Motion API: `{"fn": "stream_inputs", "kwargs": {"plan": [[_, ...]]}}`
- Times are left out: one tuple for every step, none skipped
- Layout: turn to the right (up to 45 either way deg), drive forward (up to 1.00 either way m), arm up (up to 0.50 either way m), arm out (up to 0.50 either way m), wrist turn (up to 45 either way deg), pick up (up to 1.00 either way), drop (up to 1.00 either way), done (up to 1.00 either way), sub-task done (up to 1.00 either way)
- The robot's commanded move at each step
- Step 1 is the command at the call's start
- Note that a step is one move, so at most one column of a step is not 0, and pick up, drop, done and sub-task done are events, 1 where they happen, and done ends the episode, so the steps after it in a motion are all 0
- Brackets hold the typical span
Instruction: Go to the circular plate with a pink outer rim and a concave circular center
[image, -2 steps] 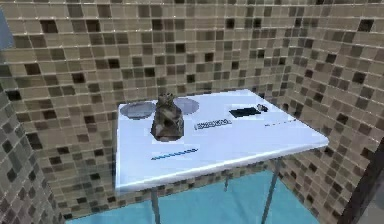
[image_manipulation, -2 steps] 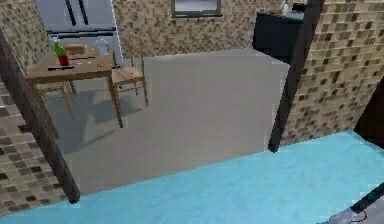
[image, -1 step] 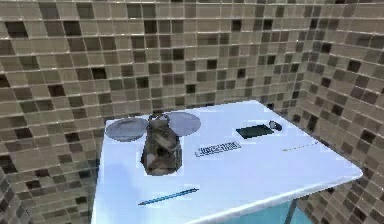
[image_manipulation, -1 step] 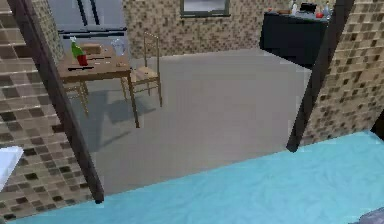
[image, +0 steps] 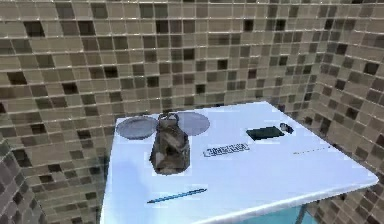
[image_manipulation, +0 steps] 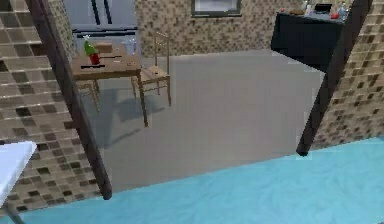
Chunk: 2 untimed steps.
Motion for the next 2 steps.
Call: {"fn": "stream_inputs", "kwargs": {"plan": [[0.0, 0.9, 0.0, 0.0, 0.0, 0.0, 0.0, 0.0, 0.0], [0.0, 0.0, 0.0, 0.0, 0.0, 0.0, 0.0, 1.0, 0.0]]}}
